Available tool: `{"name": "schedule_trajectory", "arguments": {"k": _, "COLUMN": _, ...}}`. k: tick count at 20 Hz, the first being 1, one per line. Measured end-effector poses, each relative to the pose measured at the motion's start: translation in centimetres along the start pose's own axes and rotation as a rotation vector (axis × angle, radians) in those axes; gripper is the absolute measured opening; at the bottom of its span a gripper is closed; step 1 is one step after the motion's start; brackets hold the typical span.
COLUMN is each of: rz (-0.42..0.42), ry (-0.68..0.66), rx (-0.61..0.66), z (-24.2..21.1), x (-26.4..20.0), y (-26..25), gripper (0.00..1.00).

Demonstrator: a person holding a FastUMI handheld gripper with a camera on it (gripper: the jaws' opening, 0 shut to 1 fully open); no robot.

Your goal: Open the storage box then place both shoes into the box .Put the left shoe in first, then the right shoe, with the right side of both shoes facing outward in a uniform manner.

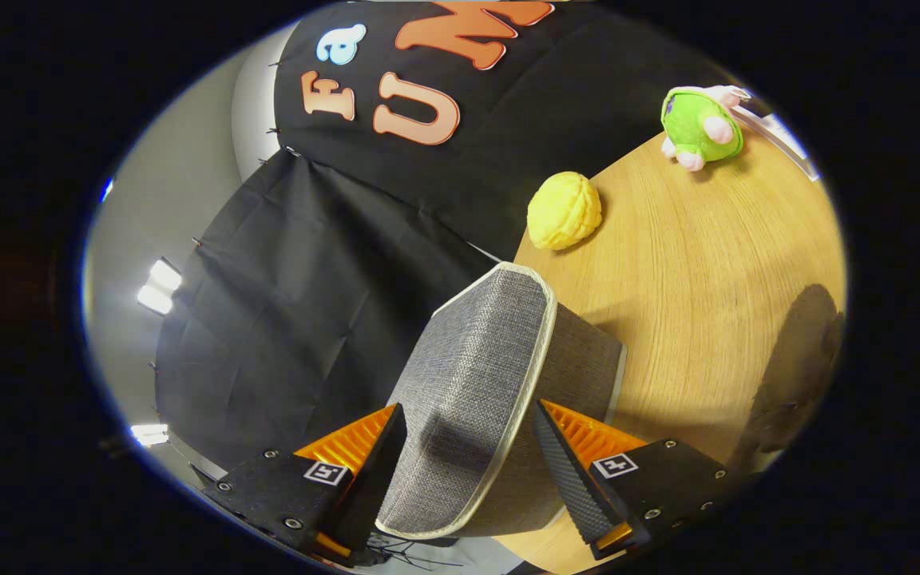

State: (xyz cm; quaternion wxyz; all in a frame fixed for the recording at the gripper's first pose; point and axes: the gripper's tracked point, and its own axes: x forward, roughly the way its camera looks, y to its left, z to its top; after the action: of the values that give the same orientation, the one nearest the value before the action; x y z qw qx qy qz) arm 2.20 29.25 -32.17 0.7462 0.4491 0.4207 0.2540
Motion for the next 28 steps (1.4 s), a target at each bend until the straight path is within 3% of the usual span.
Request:
{"name": "schedule_trajectory", "arguments": {"k": 3, "rz": -0.005, "ry": 0.008, "rx": 0.012, "z": -1.1, "x": 0.9, "y": -0.8, "gripper": 0.95}}
{"name": "schedule_trajectory", "arguments": {"k": 5, "rz": 0.035, "ry": 0.006, "rx": 0.050, "z": -1.0, "x": 1.0, "y": -0.3, "gripper": 0.95}}
{"name": "schedule_trajectory", "arguments": {"k": 8, "rz": 0.027, "ry": -0.021, "rx": 0.025, "z": -0.5, "x": 0.3, "y": 0.1, "gripper": 0.75}}
{"name": "schedule_trajectory", "arguments": {"k": 11, "rz": 0.013, "ry": -0.029, "rx": 0.045, "z": 0.6, "x": -0.5, "y": 0.1, "gripper": 0.65}}
{"name": "schedule_trajectory", "arguments": {"k": 12, "rz": 0.005, "ry": -0.040, "rx": 0.044, "z": 0.8, "x": -0.9, "y": -0.1, "gripper": 0.51}}
{"name": "schedule_trajectory", "arguments": {"k": 14, "rz": 0.004, "ry": -0.057, "rx": 0.040, "z": 1.3, "x": -1.3, "y": 0.2, "gripper": 0.33}}
{"name": "schedule_trajectory", "arguments": {"k": 18, "rz": -0.015, "ry": -0.032, "rx": 0.052, "z": 1.9, "x": -1.5, "y": 1.5, "gripper": 0.13}}
{"name": "schedule_trajectory", "arguments": {"k": 28, "rz": 0.049, "ry": -0.089, "rx": -0.083, "z": 6.3, "x": -3.1, "y": 10.5, "gripper": 0.09}}
